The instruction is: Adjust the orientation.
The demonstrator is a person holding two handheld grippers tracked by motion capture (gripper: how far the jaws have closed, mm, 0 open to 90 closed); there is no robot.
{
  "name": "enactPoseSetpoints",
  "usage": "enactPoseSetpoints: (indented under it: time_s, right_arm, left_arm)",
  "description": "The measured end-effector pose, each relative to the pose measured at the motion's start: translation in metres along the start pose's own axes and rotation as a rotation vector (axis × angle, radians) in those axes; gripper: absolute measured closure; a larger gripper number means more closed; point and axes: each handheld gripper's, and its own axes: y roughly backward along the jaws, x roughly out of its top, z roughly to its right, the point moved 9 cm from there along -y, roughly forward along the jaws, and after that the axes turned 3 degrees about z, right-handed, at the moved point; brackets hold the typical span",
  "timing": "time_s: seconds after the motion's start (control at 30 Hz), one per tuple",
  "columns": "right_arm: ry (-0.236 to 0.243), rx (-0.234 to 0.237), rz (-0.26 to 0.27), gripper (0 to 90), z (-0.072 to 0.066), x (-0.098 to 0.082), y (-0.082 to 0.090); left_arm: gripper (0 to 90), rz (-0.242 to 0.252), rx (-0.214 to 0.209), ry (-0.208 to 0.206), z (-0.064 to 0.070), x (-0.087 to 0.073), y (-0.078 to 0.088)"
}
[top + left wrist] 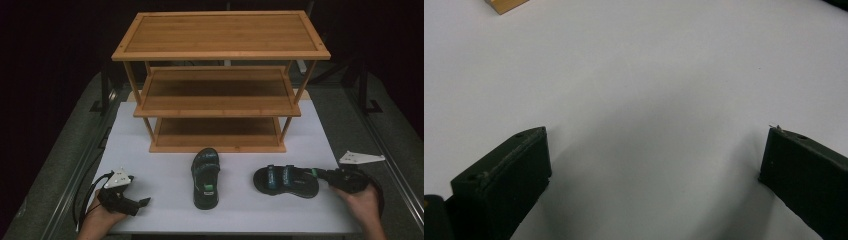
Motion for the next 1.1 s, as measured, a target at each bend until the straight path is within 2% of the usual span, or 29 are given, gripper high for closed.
enactPoseSetpoints:
  time_s: [0.2, 0.4, 0.6, 0.73, 0.83, 0.9, 1.03, 1.1]
  right_arm:
    - [0.033, 0.021, -0.009, 89.8, -0.023, -0.014, 0.014]
    - [0.054, 0.076, -0.021, 89.7, -0.052, -0.026, 0.021]
    - [0.089, 0.166, -0.030, 89.7, -0.083, -0.029, 0.015]
    - [0.116, 0.205, -0.046, 89.7, -0.098, -0.027, 0.008]
    - [0.129, 0.211, -0.035, 89.6, -0.100, -0.023, 0.009]
    - [0.125, 0.194, -0.007, 89.0, -0.095, -0.014, 0.015]
    - [0.119, 0.153, 0.070, 77.3, -0.081, 0.015, 0.026]
    - [0.126, 0.162, 0.088, 72.5, -0.078, 0.029, 0.023]
  left_arm:
    - [0.0, 0.000, 0.000, 0.000, 0.000, 0.000, 0.000]
    - [0.0, 0.000, 0.000, 0.000, 0.000, 0.000, 0.000]
    - [0.0, -0.001, 0.000, 0.000, 0.000, 0.000, 0.000]
    - [0.0, 0.000, 0.000, 0.000, 0.000, 0.000, 0.000]
    - [0.0, 0.000, 0.000, 0.000, 0.000, 0.000, 0.000]
    - [0.0, -0.001, 0.000, 0.001, 0.000, 0.000, 0.000]
    - [0.0, -0.001, 0.000, 0.001, 0.000, 0.000, 0.000]
    - [0.0, -0.001, 0.000, 0.000, 0.000, 0.000, 0.000]
